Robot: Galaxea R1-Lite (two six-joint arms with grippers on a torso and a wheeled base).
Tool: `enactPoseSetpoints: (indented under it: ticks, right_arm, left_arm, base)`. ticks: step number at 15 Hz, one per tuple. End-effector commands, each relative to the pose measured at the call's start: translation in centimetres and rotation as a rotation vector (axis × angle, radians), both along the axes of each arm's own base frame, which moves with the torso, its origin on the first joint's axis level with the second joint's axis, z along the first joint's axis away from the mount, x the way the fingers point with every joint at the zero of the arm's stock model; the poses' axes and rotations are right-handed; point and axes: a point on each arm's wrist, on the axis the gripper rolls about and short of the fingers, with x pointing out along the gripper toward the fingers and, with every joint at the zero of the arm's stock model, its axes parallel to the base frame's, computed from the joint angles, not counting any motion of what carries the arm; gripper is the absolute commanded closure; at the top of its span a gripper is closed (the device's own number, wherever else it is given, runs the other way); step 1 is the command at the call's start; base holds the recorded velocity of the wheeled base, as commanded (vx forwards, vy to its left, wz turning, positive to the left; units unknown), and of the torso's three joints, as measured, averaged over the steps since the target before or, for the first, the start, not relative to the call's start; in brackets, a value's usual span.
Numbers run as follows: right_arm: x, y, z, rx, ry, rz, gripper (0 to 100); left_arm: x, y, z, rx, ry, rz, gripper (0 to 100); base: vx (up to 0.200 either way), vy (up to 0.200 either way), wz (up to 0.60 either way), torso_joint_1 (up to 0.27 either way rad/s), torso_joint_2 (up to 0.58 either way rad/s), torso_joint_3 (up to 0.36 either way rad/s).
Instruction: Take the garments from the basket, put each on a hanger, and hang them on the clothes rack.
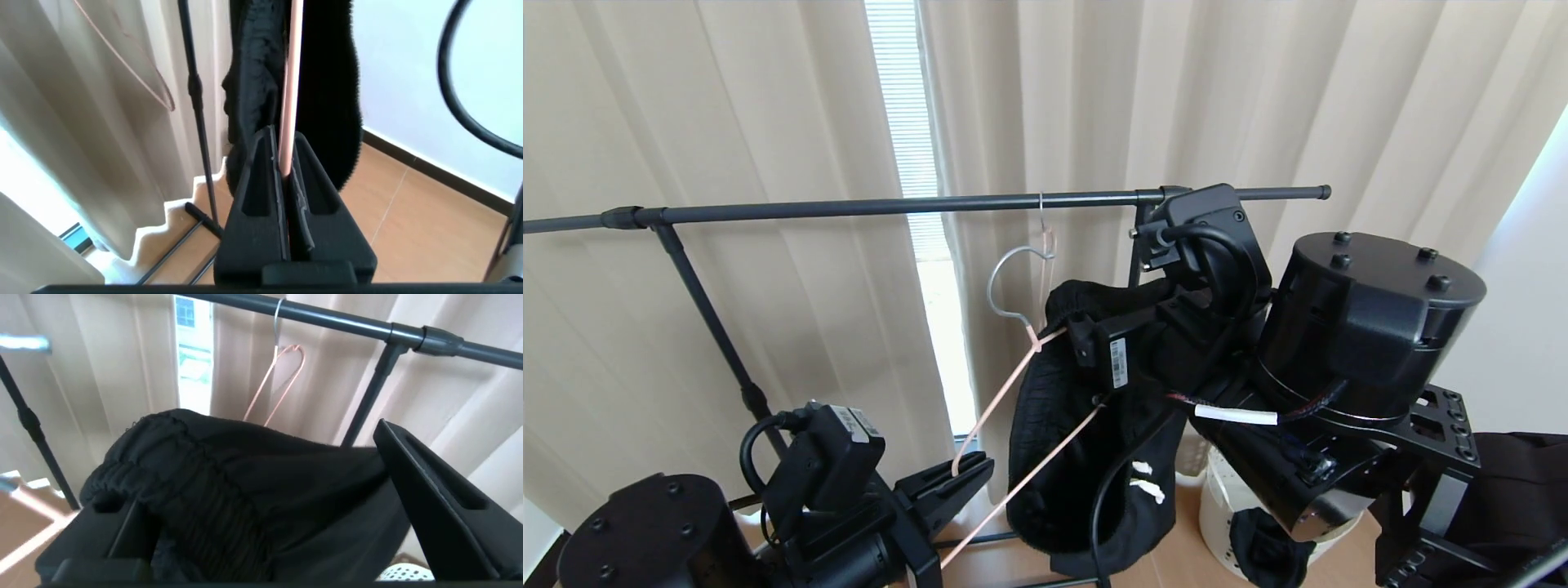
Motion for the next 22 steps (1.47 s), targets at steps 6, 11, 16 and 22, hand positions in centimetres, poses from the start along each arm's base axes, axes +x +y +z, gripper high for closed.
enactPoseSetpoints:
  ticks: [6, 11, 16, 22]
  right_arm:
    - [-0.8, 0.5, -0.2, -0.007, 0.004, 0.021, 0]
    - [-1.6, 0.6, -0.2, -0.009, 0.005, 0.038, 0]
    - [-2.4, 0.6, -0.2, -0.012, 0.006, 0.060, 0]
    - [-3.3, -2.9, 1.5, -0.020, -0.015, 0.160, 0]
  left_arm:
    - [0.5, 0.0, 0.2, -0.018, -0.018, 0.017, 100]
    - [0.6, 0.1, 0.2, -0.022, -0.013, 0.025, 100]
    - [1.1, 0.4, 0.2, -0.032, -0.007, 0.049, 100]
    - [0.9, 0.7, -0.2, -0.035, 0.029, 0.048, 100]
  base:
    - [0.000, 0.000, 0.00, 0.000, 0.00, 0.000]
    - [0.000, 0.000, 0.00, 0.000, 0.00, 0.000]
    - [0.000, 0.000, 0.00, 0.000, 0.00, 0.000]
    - [0.000, 0.000, 0.00, 0.000, 0.00, 0.000]
